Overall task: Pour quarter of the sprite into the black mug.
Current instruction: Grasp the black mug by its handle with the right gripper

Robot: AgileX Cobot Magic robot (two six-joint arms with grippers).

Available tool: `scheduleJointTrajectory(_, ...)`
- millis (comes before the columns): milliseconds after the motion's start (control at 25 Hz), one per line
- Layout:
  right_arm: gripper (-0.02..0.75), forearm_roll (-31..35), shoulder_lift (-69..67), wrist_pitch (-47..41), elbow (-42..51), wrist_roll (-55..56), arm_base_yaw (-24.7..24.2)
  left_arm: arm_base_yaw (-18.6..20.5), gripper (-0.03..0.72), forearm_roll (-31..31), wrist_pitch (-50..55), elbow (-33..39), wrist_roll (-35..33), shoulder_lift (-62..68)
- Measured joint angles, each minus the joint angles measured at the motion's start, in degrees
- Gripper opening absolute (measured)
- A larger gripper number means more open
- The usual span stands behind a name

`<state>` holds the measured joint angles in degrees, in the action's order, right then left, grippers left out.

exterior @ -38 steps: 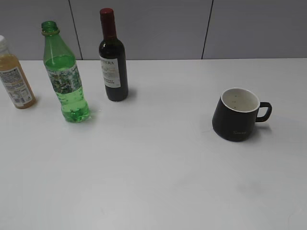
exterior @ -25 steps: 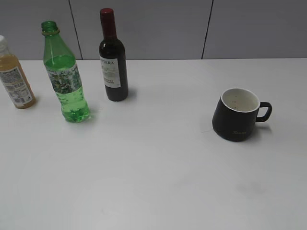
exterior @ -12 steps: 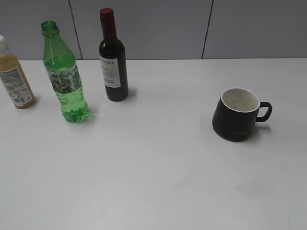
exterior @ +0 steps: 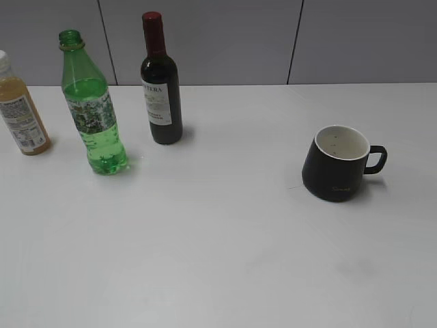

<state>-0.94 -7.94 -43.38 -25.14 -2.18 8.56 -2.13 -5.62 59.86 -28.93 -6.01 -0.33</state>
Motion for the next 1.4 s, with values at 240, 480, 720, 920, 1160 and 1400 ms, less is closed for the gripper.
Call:
scheduleJointTrajectory(240,0.605,0.19,-3.69,11.39,0.06,-0.24,0.0,0.0,0.237,0.0,0.0,0.0,0.0,0.0)
scheduleJointTrajectory(480,0.603,0.14,-7.61,27.77,5.43,-0.33,0.0,0.0,0.237,0.0,0.0,0.0,0.0,0.0)
scheduleJointTrajectory(720,0.6,-0.23,-12.55,41.21,12.52,-0.33,0.0,0.0,0.237,0.0,0.0,0.0,0.0,0.0)
scheduleJointTrajectory(920,0.595,-1.39,-19.99,51.05,15.67,-0.38,0.0,0.0,0.237,0.0,0.0,0.0,0.0,0.0)
scheduleJointTrajectory(1160,0.594,-1.85,-34.3,64.38,16.89,-0.38,0.0,0.0,0.237,0.0,0.0,0.0,0.0,0.0)
scheduleJointTrajectory(1400,0.594,-1.96,-49.18,83.7,16.89,-0.38,0.0,0.0,0.237,0.0,0.0,0.0,0.0,0.0)
